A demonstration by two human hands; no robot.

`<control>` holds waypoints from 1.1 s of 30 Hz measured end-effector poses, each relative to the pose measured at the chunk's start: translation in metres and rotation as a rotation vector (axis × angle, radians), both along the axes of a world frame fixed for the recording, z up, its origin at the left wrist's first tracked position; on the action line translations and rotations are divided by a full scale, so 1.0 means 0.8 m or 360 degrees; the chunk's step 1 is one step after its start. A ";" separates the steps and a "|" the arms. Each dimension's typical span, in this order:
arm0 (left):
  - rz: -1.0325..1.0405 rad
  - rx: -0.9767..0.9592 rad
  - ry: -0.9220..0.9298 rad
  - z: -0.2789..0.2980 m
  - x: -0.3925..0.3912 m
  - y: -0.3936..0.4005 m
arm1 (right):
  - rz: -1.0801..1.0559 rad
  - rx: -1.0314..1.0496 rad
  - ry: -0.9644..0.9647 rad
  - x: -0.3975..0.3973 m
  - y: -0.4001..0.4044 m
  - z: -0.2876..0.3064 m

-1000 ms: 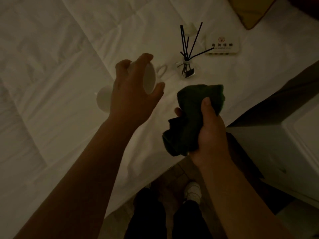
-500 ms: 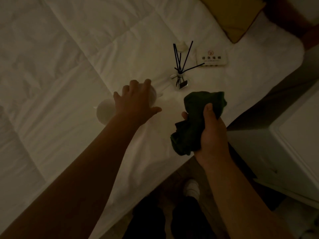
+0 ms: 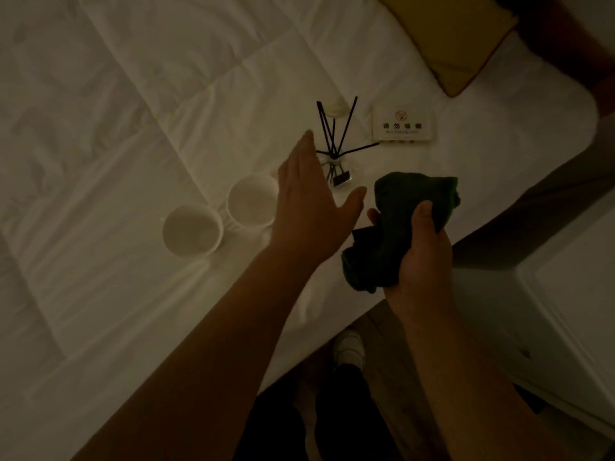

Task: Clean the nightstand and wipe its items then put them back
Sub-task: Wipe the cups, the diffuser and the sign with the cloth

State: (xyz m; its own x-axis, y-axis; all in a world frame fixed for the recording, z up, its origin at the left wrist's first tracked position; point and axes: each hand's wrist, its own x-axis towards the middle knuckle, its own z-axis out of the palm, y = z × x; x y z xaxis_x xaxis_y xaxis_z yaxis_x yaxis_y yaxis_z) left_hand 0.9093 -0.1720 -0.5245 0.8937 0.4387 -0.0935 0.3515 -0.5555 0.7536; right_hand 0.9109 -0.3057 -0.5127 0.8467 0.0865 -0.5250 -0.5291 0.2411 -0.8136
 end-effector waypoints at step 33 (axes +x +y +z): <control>-0.0390 -0.0354 -0.0185 0.054 0.055 0.030 | 0.0551 0.0209 0.0107 0.122 0.035 0.008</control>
